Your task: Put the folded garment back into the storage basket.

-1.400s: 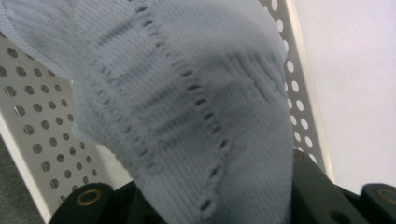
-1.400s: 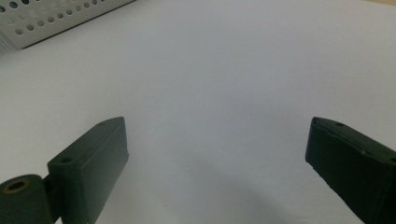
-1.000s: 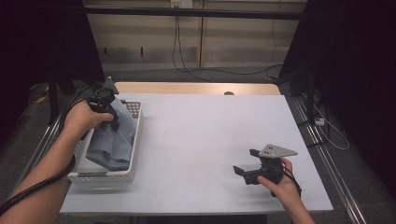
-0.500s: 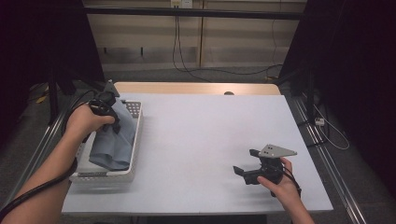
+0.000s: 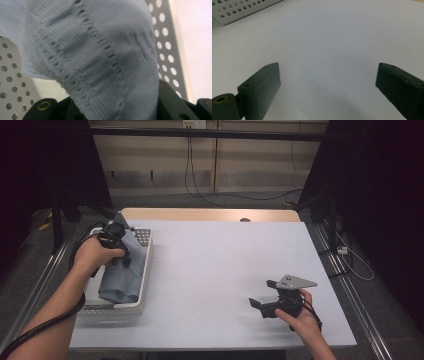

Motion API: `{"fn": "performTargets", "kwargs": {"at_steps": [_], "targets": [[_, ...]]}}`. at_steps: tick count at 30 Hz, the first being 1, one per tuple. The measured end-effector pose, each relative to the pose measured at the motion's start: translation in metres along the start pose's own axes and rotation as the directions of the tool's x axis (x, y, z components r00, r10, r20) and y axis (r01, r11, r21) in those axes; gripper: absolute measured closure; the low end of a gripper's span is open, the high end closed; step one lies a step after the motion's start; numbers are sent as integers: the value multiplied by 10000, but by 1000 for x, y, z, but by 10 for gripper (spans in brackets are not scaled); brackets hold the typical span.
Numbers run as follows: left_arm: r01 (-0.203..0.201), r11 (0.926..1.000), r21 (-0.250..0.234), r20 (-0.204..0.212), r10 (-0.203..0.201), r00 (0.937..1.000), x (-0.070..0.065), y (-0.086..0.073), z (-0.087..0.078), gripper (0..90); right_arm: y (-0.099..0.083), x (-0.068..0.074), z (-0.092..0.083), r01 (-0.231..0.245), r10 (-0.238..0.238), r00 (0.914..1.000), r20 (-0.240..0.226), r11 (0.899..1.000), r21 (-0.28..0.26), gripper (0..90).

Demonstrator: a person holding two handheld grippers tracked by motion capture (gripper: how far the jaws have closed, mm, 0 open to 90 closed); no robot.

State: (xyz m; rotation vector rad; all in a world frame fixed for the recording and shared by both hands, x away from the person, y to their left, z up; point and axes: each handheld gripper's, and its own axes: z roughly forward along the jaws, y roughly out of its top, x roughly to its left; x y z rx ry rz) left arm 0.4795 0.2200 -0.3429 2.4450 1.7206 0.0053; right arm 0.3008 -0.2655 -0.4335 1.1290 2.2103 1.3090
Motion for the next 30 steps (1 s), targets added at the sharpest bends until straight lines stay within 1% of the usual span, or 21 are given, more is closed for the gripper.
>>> {"fn": "performTargets", "kwargs": {"at_steps": [3, 4, 5, 9, 10, 12, 13, 14, 16, 18, 22, 24, 25, 27, 28, 29, 30], "targets": [[53, 10000, -21, 108, -53, 9999, 2, -3, 1, 695, 0, 0, 0, -13, 13, 10000, 6, 10000, -14, 57], [126, 9999, -88, 119, -124, 9999, 2, -3, 2, 694, 0, 0, 0, -22, 22, 10000, 11, 10000, -9, 57], [125, 9999, -30, 125, -125, 9998, 3, -4, 2, 690, 0, 0, 0, -12, 12, 10000, 7, 10000, -13, 57], [382, 9992, -106, 339, -378, 9987, 7, -4, 4, 636, 0, 0, 1, 10, -10, 10000, -5, 10000, 7, 57], [455, 9989, -121, 378, -451, 9983, 8, -4, 3, 617, 0, 1, 1, 14, -14, 10000, -12, 10000, 21, 57], [721, 9971, -263, 578, -705, 9958, 10, -3, 2, 543, 0, 1, 2, 37, -37, 10000, -31, 10000, 37, 57], [820, 9959, -380, 588, -797, 9951, 11, -3, 0, 496, 0, 1, 2, 31, -30, 10000, -39, 10000, 35, 57], [856, 9951, -496, 544, -829, 9951, 12, -2, -2, 467, 0, 1, 2, 25, -25, 10000, -35, 10000, 34, 57], [947, 9935, -634, 498, -916, 9945, 15, -1, -5, 437, 1, 0, 2, 4, -4, 10000, -21, 10000, 33, 57], [1130, 9897, -878, 492, -1090, 9928, 18, 1, -8, 409, 1, 0, 2, 18, -18, 10000, -12, 10000, 30, 57], [1436, 9815, -1270, 417, -1393, 9894, 24, 4, -10, 407, 1, 0, 2, 14, -14, 10000, -6, 10000, 36, 57], [1643, 9733, -1604, 430, -1594, 9863, 28, 6, -10, 413, 1, 0, 2, 28, -28, 10000, -5, 10000, 29, 58], [1699, 9706, -1705, 429, -1650, 9854, 29, 6, -9, 423, 1, 1, 2, 38, -38, 10000, -6, 10000, 27, 57], [1861, 9619, -2003, 508, -1795, 9825, 33, 7, -8, 437, 1, 1, 2, 29, -29, 10000, -13, 10000, 31, 58], [1861, 9619, -2003, 508, -1795, 9825, 33, 7, -8, 454, 1, 1, 2, 53, -53, 10000, -19, 10000, 42, 58], [1977, 9570, -2125, 621, -1887, 9801, 36, 8, -6, 470, 1, 1, 2, 52, -52, 10000, -31, 10000, 46, 58], [2002, 9557, -2156, 633, -1909, 9796, 37, 9, -5, 492, 1, 1, 3, 52, -52, 10000, -26, 10000, 52, 58]]}}
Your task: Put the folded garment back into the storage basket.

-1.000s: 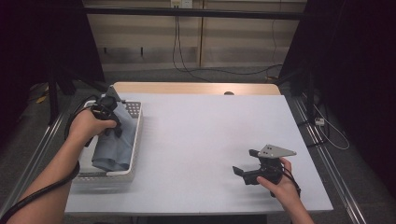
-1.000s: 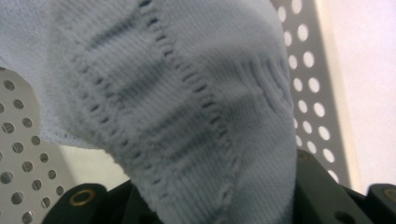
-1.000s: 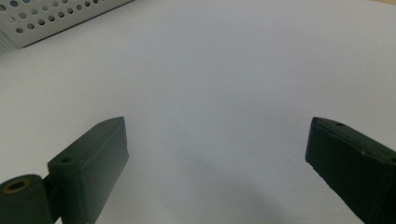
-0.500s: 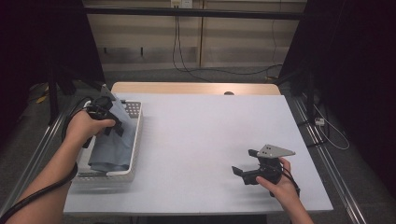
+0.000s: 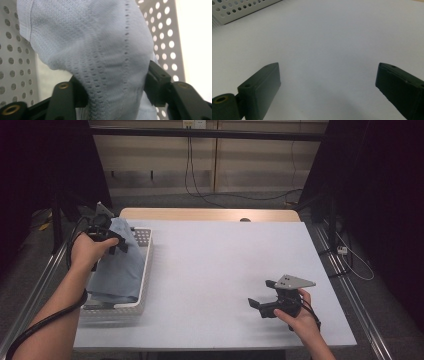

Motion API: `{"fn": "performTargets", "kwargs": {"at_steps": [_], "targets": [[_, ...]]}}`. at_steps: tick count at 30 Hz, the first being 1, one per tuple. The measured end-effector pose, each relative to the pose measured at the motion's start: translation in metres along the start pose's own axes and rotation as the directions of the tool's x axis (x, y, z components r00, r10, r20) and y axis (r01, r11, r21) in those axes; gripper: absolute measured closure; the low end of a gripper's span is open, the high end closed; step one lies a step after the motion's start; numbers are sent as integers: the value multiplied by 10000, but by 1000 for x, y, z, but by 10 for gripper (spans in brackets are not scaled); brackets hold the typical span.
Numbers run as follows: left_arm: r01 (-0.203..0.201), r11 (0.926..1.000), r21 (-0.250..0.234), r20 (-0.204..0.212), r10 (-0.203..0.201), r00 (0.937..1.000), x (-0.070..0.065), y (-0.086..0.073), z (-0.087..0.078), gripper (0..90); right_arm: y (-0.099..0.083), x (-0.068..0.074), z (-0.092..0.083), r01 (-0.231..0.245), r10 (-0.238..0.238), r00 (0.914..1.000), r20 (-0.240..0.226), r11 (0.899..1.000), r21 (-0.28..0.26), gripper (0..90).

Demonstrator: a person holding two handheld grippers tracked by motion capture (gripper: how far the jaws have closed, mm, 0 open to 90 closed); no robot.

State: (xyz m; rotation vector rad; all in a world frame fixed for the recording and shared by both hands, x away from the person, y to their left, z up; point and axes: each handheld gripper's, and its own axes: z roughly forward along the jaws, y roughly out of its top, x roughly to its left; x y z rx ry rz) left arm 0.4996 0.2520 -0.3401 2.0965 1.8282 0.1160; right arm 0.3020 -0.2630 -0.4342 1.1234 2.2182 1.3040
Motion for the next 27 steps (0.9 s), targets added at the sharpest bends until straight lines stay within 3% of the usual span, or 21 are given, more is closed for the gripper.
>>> {"fn": "performTargets", "kwargs": {"at_steps": [4, 8, 10, 14, 19, 24, 27], "targets": [[-6, 9999, 131, 80, 5, 10000, 0, 0, 0, 669, 0, -1, 0, -22, 22, 10000, 23, 10000, 4, 58], [-380, 9980, 497, 93, 376, 9992, -2, -4, 0, 735, 0, -1, 0, -19, 19, 10000, 32, 10000, -6, 58], [-442, 9981, 422, 72, 439, 9990, -2, -6, 1, 744, 0, 0, 0, -5, 5, 10000, 27, 10000, 4, 58], [-828, 9954, 471, 490, 805, 9955, -2, -12, -3, 749, 0, 0, 0, 39, -39, 10000, 19, 10000, 23, 59], [-1074, 9936, 350, 560, 1053, 9929, -5, -13, -6, 746, 1, 1, 1, 32, -32, 10000, 17, 10000, 23, 59], [-747, 9968, 286, 293, 739, 9968, -4, -12, -2, 719, 1, 2, 4, 59, -59, 10000, -61, 10000, 61, 59], [-402, 9989, 245, 268, 395, 9989, 1, -10, 0, 640, 1, 2, 4, 71, -71, 10000, -70, 9999, 78, 60]]}}
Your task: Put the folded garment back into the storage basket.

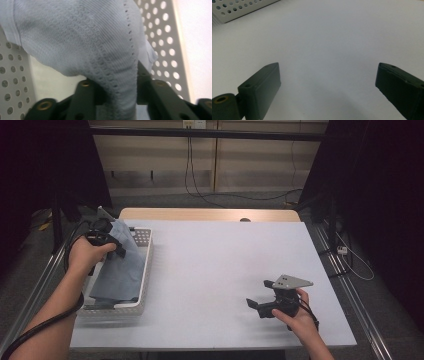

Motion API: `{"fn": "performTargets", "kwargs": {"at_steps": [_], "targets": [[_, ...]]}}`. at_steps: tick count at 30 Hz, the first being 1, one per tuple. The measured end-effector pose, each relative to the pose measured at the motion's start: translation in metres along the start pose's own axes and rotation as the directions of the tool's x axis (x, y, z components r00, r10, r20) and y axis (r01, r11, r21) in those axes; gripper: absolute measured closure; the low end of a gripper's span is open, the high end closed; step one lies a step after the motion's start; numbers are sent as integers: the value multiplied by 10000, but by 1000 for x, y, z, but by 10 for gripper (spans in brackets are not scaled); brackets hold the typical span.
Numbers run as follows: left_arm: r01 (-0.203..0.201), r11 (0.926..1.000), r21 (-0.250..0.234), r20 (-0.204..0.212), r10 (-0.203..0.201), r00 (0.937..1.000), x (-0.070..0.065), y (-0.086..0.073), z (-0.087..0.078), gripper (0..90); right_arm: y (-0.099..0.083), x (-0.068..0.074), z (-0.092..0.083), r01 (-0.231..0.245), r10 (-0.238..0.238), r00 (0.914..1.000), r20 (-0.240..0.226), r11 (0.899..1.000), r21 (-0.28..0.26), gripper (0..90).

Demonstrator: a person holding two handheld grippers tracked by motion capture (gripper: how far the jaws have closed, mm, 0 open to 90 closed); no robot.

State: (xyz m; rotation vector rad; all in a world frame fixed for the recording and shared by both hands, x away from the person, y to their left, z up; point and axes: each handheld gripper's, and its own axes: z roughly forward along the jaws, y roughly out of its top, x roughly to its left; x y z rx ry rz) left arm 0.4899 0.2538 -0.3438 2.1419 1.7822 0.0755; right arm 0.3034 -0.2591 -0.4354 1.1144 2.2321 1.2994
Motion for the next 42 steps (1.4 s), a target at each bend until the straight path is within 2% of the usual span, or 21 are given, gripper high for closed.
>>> {"fn": "performTargets", "kwargs": {"at_steps": [2, 3, 5, 7, 10, 13, 14, 18, 21, 23, 24, 26, 27, 28, 30, 31, 35, 37, 40, 41, 42], "targets": [[179, 9998, 30, 55, -179, 9998, 4, 1, 0, 566, 0, -1, 0, -13, 13, 10000, 28, 10000, -21, 59], [146, 9998, 130, 70, -147, 9999, 5, 2, 0, 556, -1, -1, -1, -30, 30, 10000, 30, 10000, -18, 59], [270, 9996, 15, -101, -270, 9996, 8, 4, 1, 490, -1, -1, -1, -48, 48, 10000, 45, 10000, -15, 59], [466, 9989, 52, -133, -465, 9988, 11, 5, 0, 462, -1, -1, 0, -35, 35, 10000, 43, 10000, -8, 59], [698, 9975, -143, -108, -700, 9975, 15, 8, -2, 380, -1, 0, 1, -30, 30, 10000, 16, 10000, 28, 60], [914, 9951, -376, -280, -925, 9953, 19, 11, -5, 289, -1, 0, 2, -19, 19, 10000, 8, 10000, 46, 59], [1024, 9938, -433, -432, -1043, 9936, 20, 12, -6, 276, -1, 0, 2, -14, 14, 10000, 1, 10000, 58, 59], [1225, 9907, -589, -444, -1252, 9911, 26, 15, -5, 251, -1, -1, 3, -20, 20, 10000, 14, 10000, 76, 59], [1314, 9895, -606, -840, -1362, 9871, 32, 16, -1, 245, -1, -1, 3, -32, 32, 10000, 23, 10000, 80, 59], [1378, 9882, -662, -738, -1426, 9870, 35, 16, 1, 228, -1, -1, 4, -23, 23, 10000, -1, 10000, 72, 59], [1608, 9836, -818, -671, -1664, 9838, 38, 16, 4, 219, -1, -1, 4, -22, 22, 10000, 7, 10000, 81, 59], [1601, 9828, -922, -699, -1668, 9835, 42, 17, 6, 208, -1, -1, 4, -33, 33, 10000, 3, 10000, 86, 59], [1659, 9810, -1003, -685, -1732, 9825, 43, 17, 8, 207, -1, -1, 4, -27, 27, 10000, 3, 10000, 92, 59], [1588, 9818, -1037, -907, -1684, 9815, 44, 18, 9, 216, -1, -1, 5, -28, 28, 10000, 5, 9999, 102, 59], [1559, 9794, -1281, -644, -1651, 9842, 45, 18, 13, 225, -1, -1, 5, -4, 4, 10000, -1, 10000, 99, 59], [1559, 9794, -1281, -644, -1651, 9842, 45, 18, 13, 230, -1, -1, 5, -7, 7, 10000, -13, 10000, 92, 60], [1779, 9697, -1672, -497, -1885, 9808, 47, 22, 13, 255, -1, -1, 5, -2, 2, 10000, -24, 9999, 110, 60], [1700, 9661, -1943, -554, -1838, 9814, 47, 25, 10, 316, -1, -1, 6, 12, -12, 10000, -23, 9999, 130, 59], [1645, 9633, -2119, -464, -1780, 9829, 46, 28, 10, 348, -1, -1, 6, -5, 5, 10000, -30, 9999, 127, 59], [1576, 9661, -2047, -455, -1702, 9844, 45, 29, 12, 388, -1, -2, 6, -9, 9, 10000, -12, 9999, 129, 59], [1481, 9680, -2026, -331, -1580, 9869, 44, 29, 14, 491, -1, -2, 6, -17, 17, 10000, -11, 9999, 128, 59]]}}
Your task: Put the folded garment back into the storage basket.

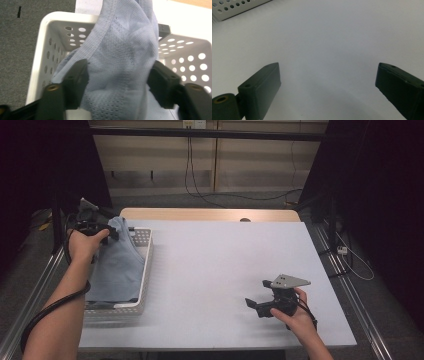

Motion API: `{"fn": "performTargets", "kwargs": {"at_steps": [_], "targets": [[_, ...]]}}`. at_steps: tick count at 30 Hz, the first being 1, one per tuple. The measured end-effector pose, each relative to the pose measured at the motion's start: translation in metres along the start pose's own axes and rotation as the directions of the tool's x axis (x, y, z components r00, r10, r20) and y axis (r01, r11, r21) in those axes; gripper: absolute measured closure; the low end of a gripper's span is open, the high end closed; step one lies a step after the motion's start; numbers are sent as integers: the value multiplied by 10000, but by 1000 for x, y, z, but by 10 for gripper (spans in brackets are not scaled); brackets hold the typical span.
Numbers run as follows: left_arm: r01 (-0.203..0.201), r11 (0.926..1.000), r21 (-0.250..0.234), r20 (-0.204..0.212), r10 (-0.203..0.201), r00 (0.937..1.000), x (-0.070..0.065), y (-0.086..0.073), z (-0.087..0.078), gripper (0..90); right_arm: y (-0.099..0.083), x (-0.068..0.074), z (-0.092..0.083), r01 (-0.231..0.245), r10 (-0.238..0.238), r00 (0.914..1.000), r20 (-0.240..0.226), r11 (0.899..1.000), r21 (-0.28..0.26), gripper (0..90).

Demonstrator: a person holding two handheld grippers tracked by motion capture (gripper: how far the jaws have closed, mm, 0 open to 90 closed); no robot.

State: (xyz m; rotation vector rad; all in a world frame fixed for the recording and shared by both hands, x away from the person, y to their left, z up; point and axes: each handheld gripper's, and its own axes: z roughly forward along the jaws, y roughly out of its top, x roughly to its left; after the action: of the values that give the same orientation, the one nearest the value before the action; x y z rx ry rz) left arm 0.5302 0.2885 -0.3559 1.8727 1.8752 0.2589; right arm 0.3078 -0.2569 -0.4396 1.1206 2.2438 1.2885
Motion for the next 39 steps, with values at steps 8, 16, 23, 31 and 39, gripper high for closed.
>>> {"fn": "performTargets", "kwargs": {"at_steps": [8, 16, 23, 31, 39], "targets": [[240, 9942, 1047, -286, -211, 9994, -3, -5, 6, 798, 0, 0, -2, 12, -12, 10000, 16, 10000, -45, 60], [-75, 9872, 1596, 184, 46, 9998, 4, -20, 17, 812, 1, 0, -4, 16, -16, 10000, 33, 9999, -129, 60], [-256, 9856, 1674, 426, 187, 9989, 0, -24, 23, 812, 3, 2, -2, 81, -81, 10000, -29, 9999, -131, 60], [-437, 9847, 1690, 531, 352, 9980, -4, -27, 31, 812, 3, 1, -4, 75, -75, 10000, 0, 9999, -154, 60], [-397, 9854, 1653, 762, 274, 9967, -5, -28, 35, 802, 3, 1, -3, 82, -82, 10000, -11, 9999, -134, 60]]}}
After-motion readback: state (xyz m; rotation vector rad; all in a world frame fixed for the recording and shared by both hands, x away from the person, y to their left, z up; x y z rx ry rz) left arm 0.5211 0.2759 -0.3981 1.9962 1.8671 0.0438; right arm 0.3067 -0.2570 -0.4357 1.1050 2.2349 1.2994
